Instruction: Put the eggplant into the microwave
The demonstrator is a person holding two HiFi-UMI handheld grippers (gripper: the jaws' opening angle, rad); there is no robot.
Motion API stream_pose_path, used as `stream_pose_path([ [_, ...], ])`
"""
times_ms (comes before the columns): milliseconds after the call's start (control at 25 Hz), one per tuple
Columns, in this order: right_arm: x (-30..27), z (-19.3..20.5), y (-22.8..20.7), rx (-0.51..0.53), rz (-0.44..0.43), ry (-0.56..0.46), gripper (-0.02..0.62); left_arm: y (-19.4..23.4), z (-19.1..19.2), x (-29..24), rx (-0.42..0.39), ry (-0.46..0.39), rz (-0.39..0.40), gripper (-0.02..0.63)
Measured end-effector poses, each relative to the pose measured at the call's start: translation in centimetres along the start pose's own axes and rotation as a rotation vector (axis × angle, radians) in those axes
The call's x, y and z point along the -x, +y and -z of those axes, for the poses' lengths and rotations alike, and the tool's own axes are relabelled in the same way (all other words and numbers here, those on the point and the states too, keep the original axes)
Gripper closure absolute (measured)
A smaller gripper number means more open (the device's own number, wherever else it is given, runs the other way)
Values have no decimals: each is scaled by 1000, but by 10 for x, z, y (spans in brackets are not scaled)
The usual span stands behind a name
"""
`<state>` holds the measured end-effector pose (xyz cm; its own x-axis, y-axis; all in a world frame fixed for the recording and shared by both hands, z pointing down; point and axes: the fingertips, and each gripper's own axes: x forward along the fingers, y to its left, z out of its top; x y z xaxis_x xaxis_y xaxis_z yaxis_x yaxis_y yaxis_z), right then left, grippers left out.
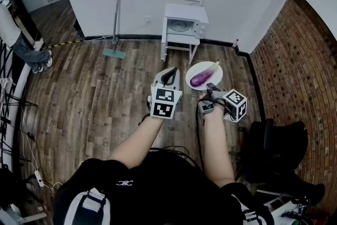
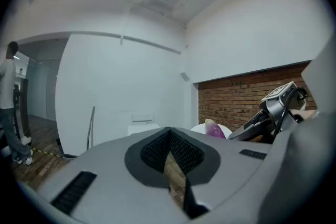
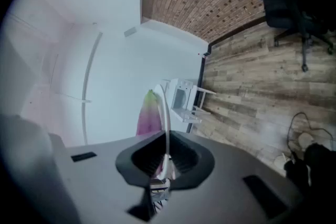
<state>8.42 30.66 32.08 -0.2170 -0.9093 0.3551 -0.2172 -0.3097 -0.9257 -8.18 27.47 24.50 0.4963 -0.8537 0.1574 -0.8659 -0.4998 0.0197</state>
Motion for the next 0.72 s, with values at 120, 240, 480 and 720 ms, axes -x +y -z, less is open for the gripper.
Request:
stream_pose_path([
  [120, 4, -9, -2, 14, 3, -14, 568, -9, 2, -4, 7, 15, 5, 615],
  [240, 9, -15, -5, 14, -3, -11, 568, -18, 2, -6, 1, 15, -5, 615],
  [480, 13, -19, -13, 1, -14, 21, 568, -31, 8, -1, 13, 18, -29, 615],
  [720, 1, -27, -29, -30, -10, 48, 568, -36, 28, -21, 2, 59, -38, 615],
])
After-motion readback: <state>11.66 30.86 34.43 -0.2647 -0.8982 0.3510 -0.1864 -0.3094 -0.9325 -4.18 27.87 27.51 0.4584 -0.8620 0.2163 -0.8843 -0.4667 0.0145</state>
